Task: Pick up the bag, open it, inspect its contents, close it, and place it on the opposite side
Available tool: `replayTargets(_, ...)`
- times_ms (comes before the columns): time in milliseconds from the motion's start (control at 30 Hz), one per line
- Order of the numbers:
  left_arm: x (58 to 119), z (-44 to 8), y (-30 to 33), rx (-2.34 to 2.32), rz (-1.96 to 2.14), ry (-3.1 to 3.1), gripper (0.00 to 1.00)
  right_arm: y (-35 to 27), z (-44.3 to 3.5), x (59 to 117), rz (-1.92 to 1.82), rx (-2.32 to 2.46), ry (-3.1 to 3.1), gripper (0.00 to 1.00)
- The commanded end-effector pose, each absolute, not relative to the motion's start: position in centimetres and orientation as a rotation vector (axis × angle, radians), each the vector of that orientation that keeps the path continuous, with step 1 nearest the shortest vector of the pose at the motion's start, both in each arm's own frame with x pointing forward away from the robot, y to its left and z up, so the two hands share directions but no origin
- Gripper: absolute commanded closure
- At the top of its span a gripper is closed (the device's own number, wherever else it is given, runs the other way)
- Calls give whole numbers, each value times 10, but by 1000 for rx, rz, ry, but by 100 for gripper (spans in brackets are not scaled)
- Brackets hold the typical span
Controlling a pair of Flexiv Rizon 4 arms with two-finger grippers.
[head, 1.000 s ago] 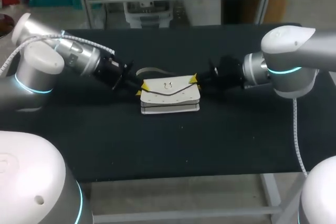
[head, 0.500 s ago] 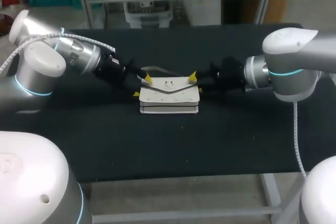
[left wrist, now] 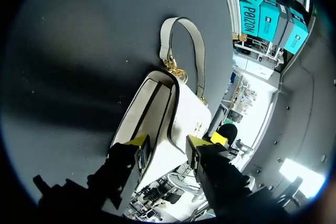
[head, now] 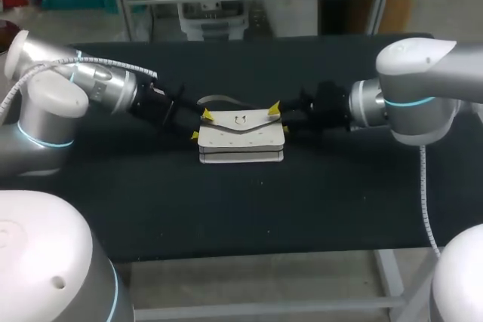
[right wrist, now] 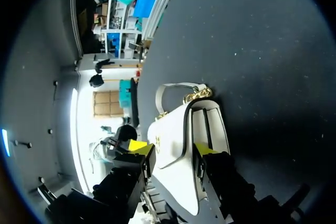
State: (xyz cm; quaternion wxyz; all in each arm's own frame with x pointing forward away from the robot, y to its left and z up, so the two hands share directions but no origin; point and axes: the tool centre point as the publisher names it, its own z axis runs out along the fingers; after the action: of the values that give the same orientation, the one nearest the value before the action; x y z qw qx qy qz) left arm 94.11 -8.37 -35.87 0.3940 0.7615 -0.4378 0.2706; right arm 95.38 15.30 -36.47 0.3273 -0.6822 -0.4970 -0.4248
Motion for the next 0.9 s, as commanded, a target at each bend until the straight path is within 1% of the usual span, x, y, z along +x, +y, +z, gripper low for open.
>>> replayTargets(33, 954, -371, -92, 1920, 618, -1079, 60, 160, -370, 957, -1117, -1779, -1299, 53)
replayTargets(100, 956, -371, -96, 1944, 601, -1049, 61, 163, -371, 957, -1116, -1773, -1301, 53)
replayTargets(133, 956, -371, -97, 1961, 599, -1034, 69, 165, -372, 957, -1112, -1768, -1305, 54)
replayTargets(167, 957, -370, -98, 1953, 597, -1033, 81, 166, -372, 956, -1107, -1764, -1310, 55)
replayTargets(233, 957, -368, -101, 1952, 605, -1044, 100, 168, -373, 956, -1101, -1763, -1316, 56)
replayTargets(300, 956, -366, -106, 1935, 610, -1085, 100, 170, -375, 956, -1088, -1760, -1324, 59)
replayTargets(333, 956, -364, -108, 1929, 615, -1108, 100, 171, -375, 956, -1082, -1759, -1327, 64)
replayTargets(367, 955, -363, -110, 1921, 620, -1128, 100, 172, -376, 956, -1073, -1759, -1335, 80)
replayTargets(400, 955, -362, -111, 1922, 628, -1143, 100, 173, -376, 956, -1069, -1758, -1346, 100)
replayTargets(700, 945, -359, -109, 1875, 695, -1319, 100, 166, -372, 957, -1065, -1761, -1361, 100)
replayTargets(733, 944, -360, -108, 1871, 698, -1329, 67, 164, -372, 958, -1064, -1761, -1361, 100)
replayTargets(767, 944, -360, -107, 1872, 700, -1329, 28, 163, -372, 958, -1063, -1762, -1360, 98)
replayTargets(800, 944, -360, -105, 1870, 717, -1337, 0, 162, -371, 958, -1061, -1762, -1360, 71)
replayTargets(833, 943, -360, -103, 1866, 728, -1343, 0, 161, -371, 958, -1060, -1764, -1362, 55)
replayTargets(867, 942, -359, -101, 1868, 744, -1350, 0, 160, -370, 958, -1062, -1766, -1361, 25)
replayTargets(900, 940, -358, -100, 1869, 755, -1359, 0, 158, -369, 957, -1065, -1766, -1360, 0)
